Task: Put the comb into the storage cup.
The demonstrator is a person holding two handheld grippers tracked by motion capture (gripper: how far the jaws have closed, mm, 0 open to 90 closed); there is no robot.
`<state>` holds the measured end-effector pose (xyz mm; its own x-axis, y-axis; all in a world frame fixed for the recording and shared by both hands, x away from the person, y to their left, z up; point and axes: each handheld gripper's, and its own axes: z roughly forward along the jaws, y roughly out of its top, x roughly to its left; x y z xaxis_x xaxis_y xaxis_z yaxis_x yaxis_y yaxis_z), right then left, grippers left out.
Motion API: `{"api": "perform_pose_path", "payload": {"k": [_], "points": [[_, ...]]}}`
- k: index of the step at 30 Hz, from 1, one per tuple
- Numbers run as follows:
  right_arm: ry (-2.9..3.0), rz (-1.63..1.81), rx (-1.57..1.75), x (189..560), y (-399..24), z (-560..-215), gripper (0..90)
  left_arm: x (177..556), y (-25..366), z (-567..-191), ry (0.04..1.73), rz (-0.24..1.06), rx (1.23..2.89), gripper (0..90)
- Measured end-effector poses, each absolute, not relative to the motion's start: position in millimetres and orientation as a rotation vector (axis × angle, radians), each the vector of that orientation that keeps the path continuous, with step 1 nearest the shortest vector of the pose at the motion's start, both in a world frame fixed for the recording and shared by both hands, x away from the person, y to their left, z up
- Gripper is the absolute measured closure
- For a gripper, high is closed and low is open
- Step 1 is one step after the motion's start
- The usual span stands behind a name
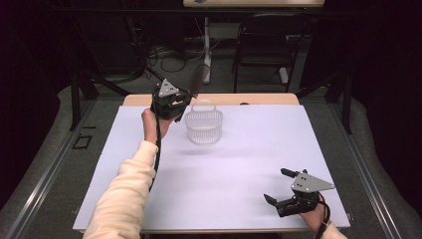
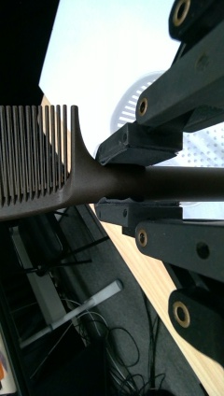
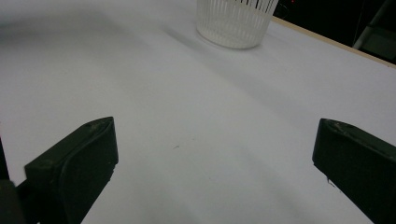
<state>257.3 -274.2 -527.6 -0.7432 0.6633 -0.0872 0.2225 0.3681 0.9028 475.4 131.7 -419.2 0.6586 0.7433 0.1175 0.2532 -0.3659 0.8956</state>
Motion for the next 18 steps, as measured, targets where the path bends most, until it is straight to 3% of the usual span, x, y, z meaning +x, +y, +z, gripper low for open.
{"api": "perform_pose_path", "payload": {"k": [18], "points": [[2.204, 1.348, 0.763, 257.7, -273.9, -527.9, 0.0, 477.9, 122.3, -416.7, 0.770, 0.662, 1.874, 71.8]]}}
